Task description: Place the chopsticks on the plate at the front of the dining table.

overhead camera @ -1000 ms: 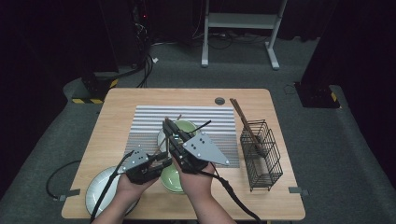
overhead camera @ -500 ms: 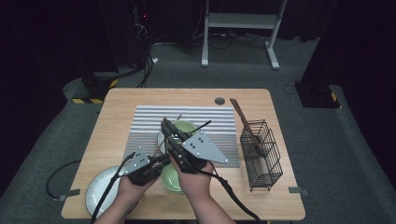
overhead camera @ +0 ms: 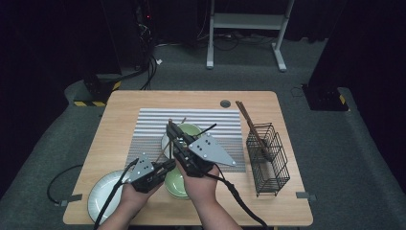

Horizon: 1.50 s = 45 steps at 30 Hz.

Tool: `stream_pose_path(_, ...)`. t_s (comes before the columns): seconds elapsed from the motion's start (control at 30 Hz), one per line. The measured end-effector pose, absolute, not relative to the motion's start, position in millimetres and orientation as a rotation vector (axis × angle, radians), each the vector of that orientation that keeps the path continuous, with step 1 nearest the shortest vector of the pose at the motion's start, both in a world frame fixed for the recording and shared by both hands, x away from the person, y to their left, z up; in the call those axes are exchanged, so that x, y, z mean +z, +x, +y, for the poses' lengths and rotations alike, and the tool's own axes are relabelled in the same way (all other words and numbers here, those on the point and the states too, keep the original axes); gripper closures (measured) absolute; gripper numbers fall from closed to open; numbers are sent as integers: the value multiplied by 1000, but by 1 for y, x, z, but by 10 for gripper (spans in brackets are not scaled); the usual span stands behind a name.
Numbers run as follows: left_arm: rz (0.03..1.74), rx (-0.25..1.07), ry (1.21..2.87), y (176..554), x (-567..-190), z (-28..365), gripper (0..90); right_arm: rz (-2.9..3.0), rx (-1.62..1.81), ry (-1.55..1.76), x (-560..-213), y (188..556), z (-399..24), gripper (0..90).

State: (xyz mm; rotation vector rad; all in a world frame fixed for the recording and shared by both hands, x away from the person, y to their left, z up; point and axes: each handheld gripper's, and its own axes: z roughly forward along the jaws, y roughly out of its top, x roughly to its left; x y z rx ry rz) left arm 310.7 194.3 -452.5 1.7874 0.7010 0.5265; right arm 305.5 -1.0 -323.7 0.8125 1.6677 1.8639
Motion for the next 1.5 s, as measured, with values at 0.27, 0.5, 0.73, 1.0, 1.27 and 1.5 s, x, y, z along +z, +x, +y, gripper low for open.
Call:
stream_pose_path(0.27, 701, 517, 1798, 310, -452, 193, 850, 1665, 1842, 804, -324, 306, -1, 815)
stream_pose_path(0.5, 714, 503, 1790, 311, -451, 195, 850, 1684, 1831, 817, -328, 307, 0, 744)
stream_pose_path(0.73, 736, 496, 1775, 314, -449, 198, 850, 1725, 1776, 822, -341, 306, 5, 679)
stream_pose_path(1.0, 737, 492, 1767, 313, -446, 198, 850, 1775, 1728, 840, -358, 307, 9, 667)
stream_pose_path(1.27, 735, 492, 1759, 312, -443, 200, 850, 1779, 1708, 868, -366, 313, 7, 657)
stream_pose_path(1.5, 730, 481, 1760, 310, -442, 200, 850, 1761, 1688, 917, -371, 319, -3, 644)
